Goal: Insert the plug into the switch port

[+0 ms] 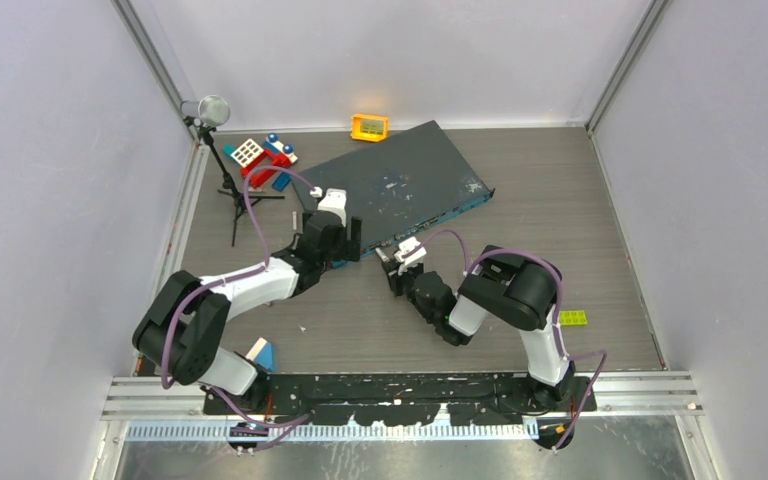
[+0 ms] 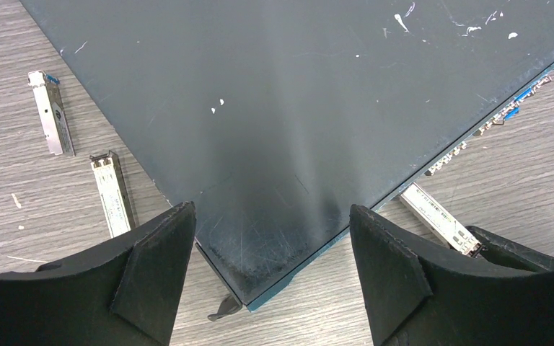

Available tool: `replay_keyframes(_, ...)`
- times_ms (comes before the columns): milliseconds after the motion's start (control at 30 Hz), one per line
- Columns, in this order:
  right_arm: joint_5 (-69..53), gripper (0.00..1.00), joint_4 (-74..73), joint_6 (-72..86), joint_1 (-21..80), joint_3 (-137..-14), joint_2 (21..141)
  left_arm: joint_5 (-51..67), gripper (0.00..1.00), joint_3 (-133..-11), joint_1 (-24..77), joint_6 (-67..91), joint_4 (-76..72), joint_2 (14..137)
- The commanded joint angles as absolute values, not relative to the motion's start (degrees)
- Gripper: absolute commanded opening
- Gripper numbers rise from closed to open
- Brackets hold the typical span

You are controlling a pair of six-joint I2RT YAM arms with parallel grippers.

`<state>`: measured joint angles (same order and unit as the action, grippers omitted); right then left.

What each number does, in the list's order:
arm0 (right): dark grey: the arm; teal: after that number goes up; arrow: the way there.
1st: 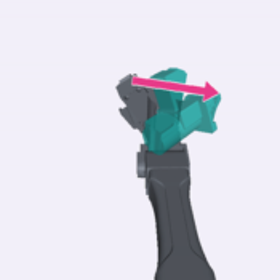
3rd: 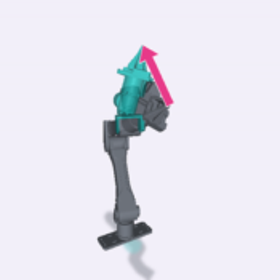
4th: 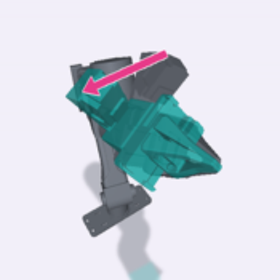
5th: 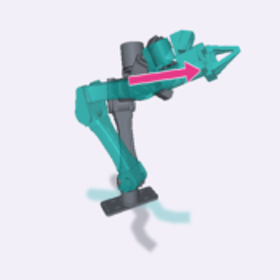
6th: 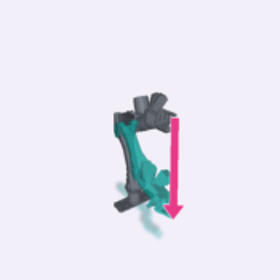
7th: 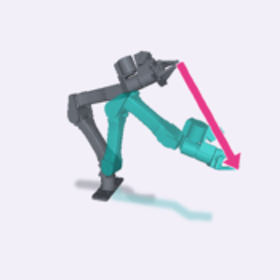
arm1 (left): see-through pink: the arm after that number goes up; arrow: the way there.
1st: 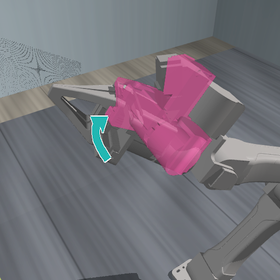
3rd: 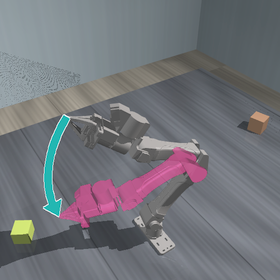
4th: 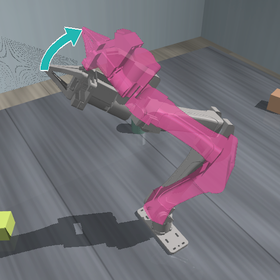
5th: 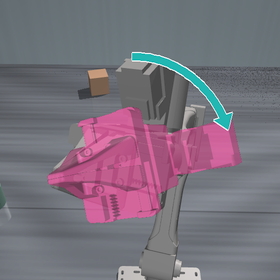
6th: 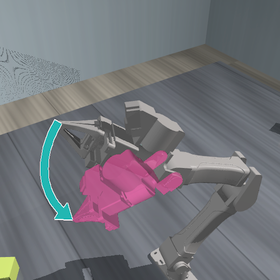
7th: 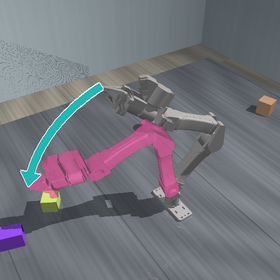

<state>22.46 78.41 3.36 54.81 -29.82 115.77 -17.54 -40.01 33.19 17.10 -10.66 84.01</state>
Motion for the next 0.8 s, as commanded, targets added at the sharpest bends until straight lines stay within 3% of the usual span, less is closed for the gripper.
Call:
replay_keyframes(0,24.5,0.00,82.6,5.4,55.1,-31.2,114.5,-18.5,0.79,-41.8,33.0,16.3,-12.1,84.4)
replay_keyframes(767,26.9,0.01,82.6,8.0,55.0,-32.4,114.1,-18.0,0.79,-42.3,33.0,16.3,-12.0,85.3)
